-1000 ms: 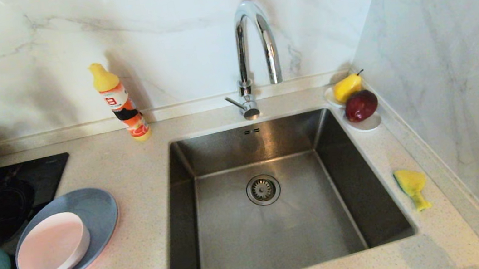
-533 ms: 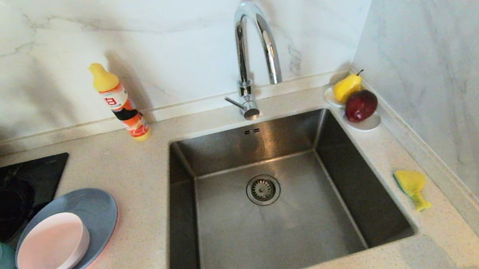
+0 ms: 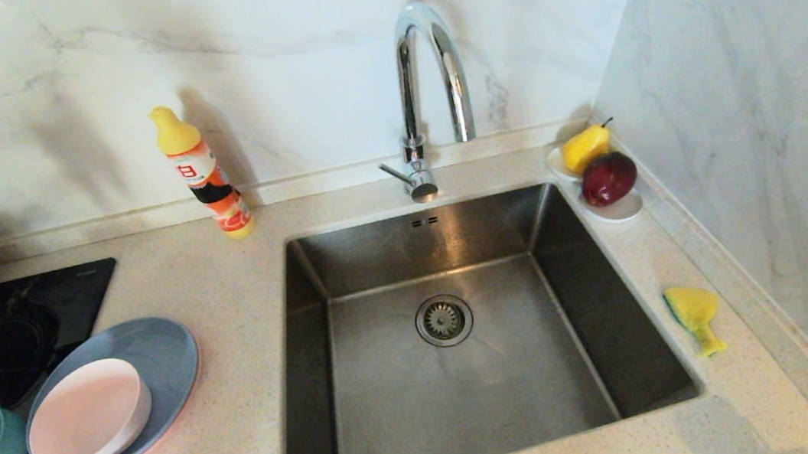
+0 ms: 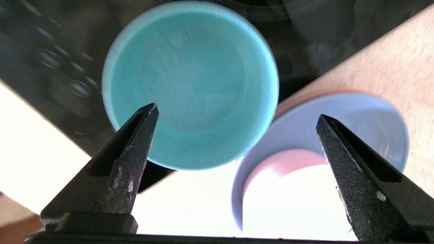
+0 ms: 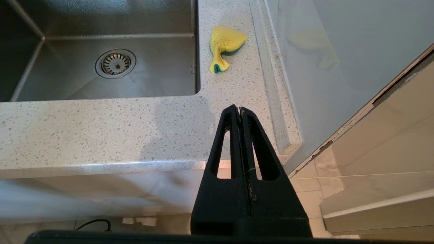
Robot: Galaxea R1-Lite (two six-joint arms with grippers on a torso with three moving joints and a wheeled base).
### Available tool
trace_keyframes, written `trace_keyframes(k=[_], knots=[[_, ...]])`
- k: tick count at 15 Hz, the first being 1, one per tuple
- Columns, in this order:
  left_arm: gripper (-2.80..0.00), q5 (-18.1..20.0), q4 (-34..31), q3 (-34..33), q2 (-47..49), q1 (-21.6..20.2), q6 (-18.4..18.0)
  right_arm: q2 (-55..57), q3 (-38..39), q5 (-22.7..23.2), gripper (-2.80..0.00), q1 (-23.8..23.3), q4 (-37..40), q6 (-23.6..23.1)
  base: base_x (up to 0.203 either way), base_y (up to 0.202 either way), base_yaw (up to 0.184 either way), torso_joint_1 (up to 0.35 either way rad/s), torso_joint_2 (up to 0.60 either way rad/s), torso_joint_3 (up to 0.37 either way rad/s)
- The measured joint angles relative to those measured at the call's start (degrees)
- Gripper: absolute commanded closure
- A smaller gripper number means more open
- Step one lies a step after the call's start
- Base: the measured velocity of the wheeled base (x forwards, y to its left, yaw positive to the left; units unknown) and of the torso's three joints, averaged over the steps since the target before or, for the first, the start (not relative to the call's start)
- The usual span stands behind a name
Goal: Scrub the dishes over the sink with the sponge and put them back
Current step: Place the bowl on the bowl
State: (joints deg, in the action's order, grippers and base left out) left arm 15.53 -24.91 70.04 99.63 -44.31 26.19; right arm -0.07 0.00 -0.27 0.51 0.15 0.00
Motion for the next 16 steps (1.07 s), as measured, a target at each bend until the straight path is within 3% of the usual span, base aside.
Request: trace_keyframes(k=[16], knots=[[-2.80,-0.1,2.3,1.3,8.2,0.2,0.4,0.0,0.0,0.0,0.00,0.0,0.0,0.0,0.000,0.000,0.000,0.000,0.00,0.000]])
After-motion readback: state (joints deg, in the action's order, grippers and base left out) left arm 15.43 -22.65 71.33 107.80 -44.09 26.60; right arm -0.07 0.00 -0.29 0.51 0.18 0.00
